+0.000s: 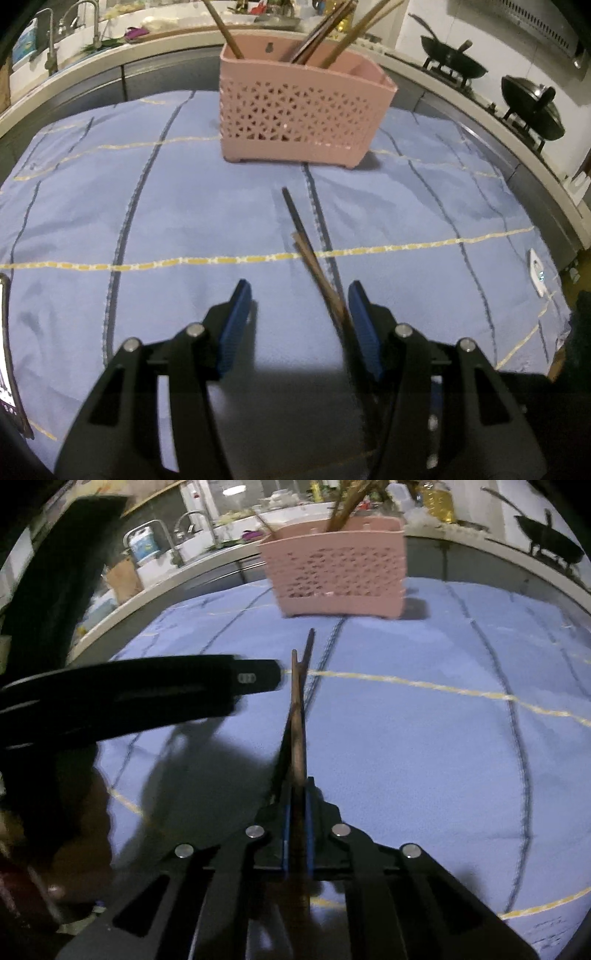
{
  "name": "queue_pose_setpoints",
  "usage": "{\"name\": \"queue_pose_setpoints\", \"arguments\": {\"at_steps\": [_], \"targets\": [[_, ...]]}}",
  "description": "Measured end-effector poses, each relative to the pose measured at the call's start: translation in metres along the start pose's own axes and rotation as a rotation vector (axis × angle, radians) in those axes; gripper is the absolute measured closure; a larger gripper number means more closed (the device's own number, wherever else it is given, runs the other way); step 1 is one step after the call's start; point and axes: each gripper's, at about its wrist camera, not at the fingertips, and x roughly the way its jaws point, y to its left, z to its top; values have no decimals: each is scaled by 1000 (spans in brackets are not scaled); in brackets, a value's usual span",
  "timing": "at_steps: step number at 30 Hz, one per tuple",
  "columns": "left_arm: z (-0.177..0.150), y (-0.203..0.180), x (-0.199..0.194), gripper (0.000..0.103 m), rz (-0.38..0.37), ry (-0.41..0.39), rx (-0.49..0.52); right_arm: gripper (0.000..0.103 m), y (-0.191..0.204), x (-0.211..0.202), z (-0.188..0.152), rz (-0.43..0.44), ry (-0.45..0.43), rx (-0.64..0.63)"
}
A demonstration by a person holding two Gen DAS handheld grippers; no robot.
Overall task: Organize utensils
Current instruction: 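Close the right tool on a chopstick while the left grasps the last one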
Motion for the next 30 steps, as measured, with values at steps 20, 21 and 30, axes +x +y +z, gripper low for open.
{"name": "queue_pose_setpoints", "arguments": {"at_steps": [20, 21, 30], "targets": [[24, -16, 38, 66, 127, 32, 81, 96, -45, -7, 6, -25, -51, 141], [25, -18, 39, 76, 135, 27, 96, 96, -47, -6, 9, -21, -46, 137], [39, -9, 45, 87, 60, 67, 147, 95, -72, 18, 57, 41, 35, 147]]}}
